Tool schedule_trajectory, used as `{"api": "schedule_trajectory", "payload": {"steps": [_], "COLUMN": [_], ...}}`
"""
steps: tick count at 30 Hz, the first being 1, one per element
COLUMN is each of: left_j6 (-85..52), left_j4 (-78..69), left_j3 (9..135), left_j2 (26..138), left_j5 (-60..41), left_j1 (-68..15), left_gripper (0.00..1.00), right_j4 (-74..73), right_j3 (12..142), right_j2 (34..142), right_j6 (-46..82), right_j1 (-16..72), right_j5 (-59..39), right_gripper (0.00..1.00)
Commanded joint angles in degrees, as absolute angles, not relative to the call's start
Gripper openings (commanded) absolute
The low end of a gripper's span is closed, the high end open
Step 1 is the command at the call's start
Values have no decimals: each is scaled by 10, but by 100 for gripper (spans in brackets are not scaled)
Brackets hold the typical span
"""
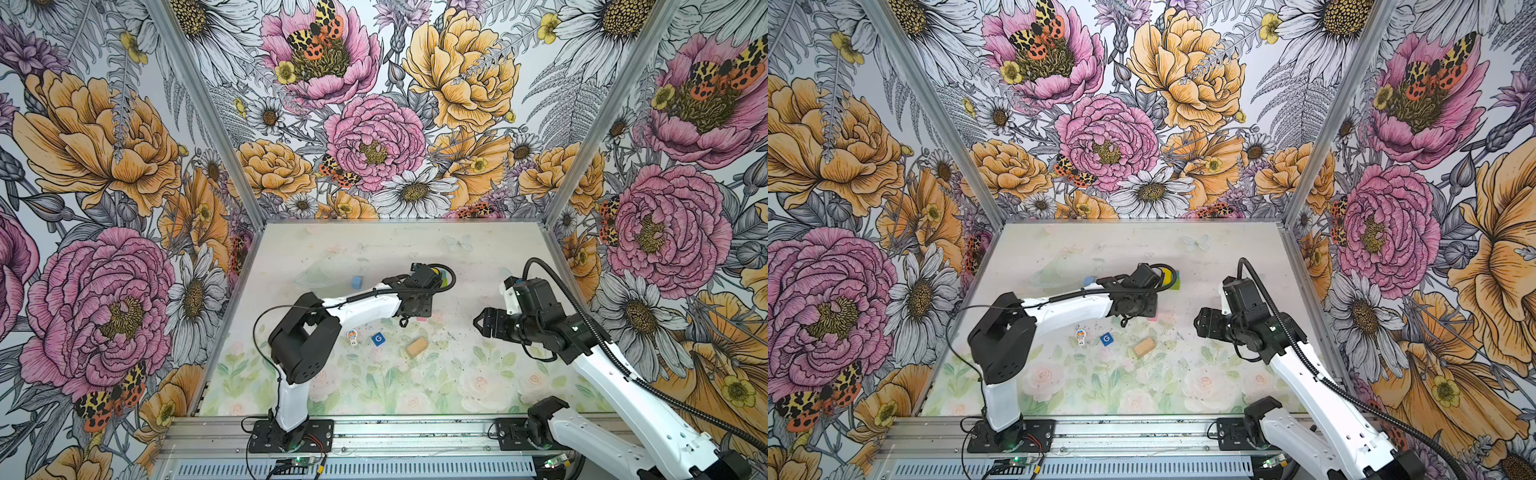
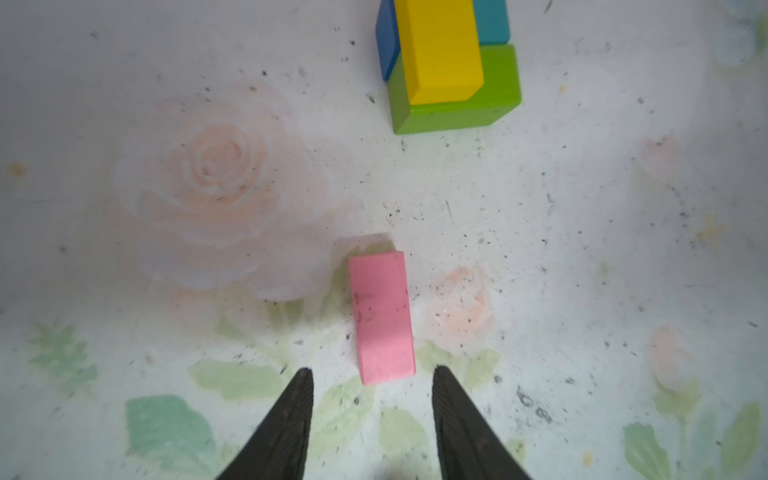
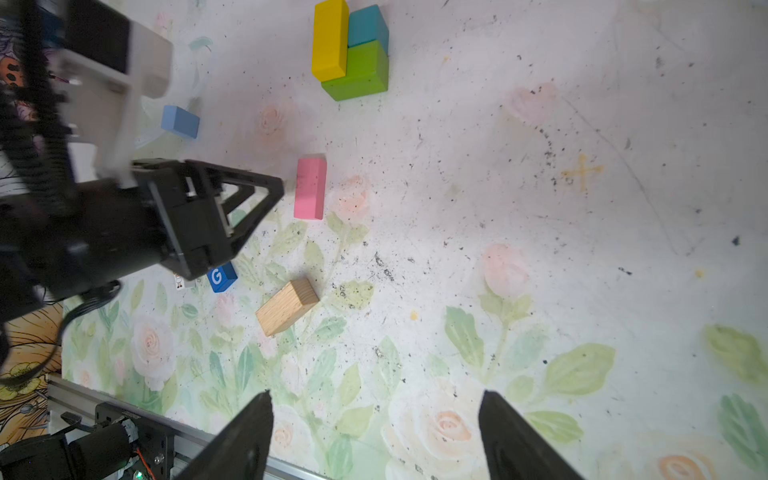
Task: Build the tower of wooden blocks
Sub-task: 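Carry the pink bar toward the tower with the left gripper and release it, then retract the left arm while the right gripper moves over the pink bar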
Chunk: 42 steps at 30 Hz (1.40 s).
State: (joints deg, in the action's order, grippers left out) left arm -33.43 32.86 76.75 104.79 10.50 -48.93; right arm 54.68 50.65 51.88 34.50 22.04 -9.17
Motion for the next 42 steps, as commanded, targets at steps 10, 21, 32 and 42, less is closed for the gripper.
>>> {"api": "schedule_trajectory", "payload": {"steps": [10, 21, 32, 42], "left_j6": [-284, -274, -275, -286], "left_j4": [257, 227, 250, 262], "left_j3": [534, 394, 301, 257], "left_j2": [719, 499, 348, 295], "left_j5": [191, 194, 218, 212], "left_j1": [-512, -518, -512, -503], "left_gripper": [84, 99, 99, 99], "right_j4": [536, 491, 443, 444], "right_j3": [545, 589, 662, 775], "right_j2": [581, 714, 908, 1059], "right_j6": [369, 417, 456, 462], "right_j1": [227, 308, 371, 395], "right_j5": [-48, 26, 65, 73], "right_gripper": [79, 79, 69, 66]}}
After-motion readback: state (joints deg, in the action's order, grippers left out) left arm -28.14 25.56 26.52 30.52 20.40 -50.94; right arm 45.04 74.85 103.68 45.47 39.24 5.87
